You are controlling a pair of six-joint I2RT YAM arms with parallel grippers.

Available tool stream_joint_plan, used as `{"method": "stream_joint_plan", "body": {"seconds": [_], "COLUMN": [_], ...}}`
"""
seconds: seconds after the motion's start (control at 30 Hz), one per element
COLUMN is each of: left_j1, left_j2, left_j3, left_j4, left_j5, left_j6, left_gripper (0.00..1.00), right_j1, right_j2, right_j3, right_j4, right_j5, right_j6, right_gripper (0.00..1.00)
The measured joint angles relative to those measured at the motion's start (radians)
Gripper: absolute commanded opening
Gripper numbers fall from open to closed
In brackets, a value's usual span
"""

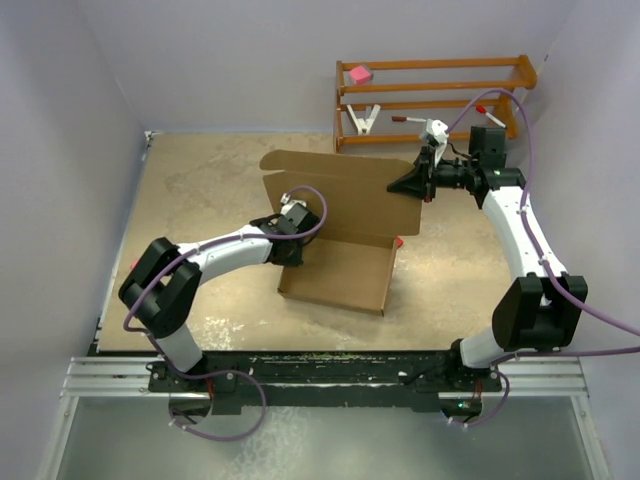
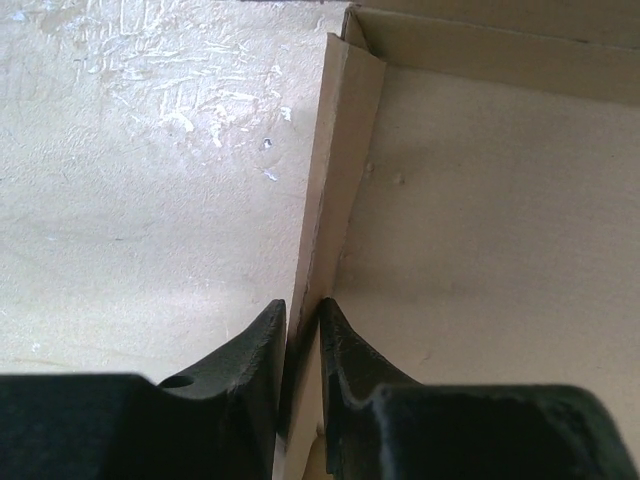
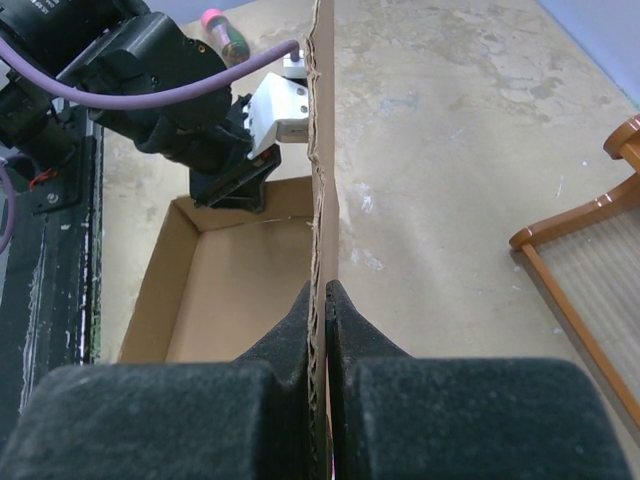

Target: Fold the paper box

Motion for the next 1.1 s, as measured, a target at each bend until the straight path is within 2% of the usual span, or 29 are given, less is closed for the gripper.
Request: {"method": "stream_joint_plan", "body": {"seconds": [0.27, 0.47, 0.73, 0.9, 1.0, 1.1], "left_j1": [0.003, 0.003, 0.008, 0.021, 0.050, 0.123], "left_j2": [-0.043, -0.075, -0.127, -0.146, -0.219, -0.357], "left_j3": [-0.001, -0.003, -0.062, -0.111, -0.160, -0.221], "left_j4": [0.005, 0.015, 0.051, 0.082, 0.135, 0.220], "left_j5": [0.016, 0.039, 0.056, 0.089, 0.155, 0.259], "left_j6": [-0.001, -0.001, -0.001, 0.000, 0.014, 0.044], "left_gripper": [0.30, 0.39, 0.42, 0.49, 0.56, 0.67], "right_j1": [0.000, 0.000, 0.000, 0.000, 0.000, 0.000], "right_j2": [0.000, 0.000, 0.000, 0.000, 0.000, 0.000], "right_j3": [0.000, 0.000, 0.000, 0.000, 0.000, 0.000], "right_j4": [0.002, 0.002, 0.002, 0.002, 0.002, 0.002], "right_j5": [-0.002, -0.002, -0.002, -0.002, -0.002, -0.002], "right_j6": [0.000, 0.000, 0.000, 0.000, 0.000, 0.000], "right_gripper": [0.00, 0.00, 0.00, 0.00, 0.00, 0.00]}}
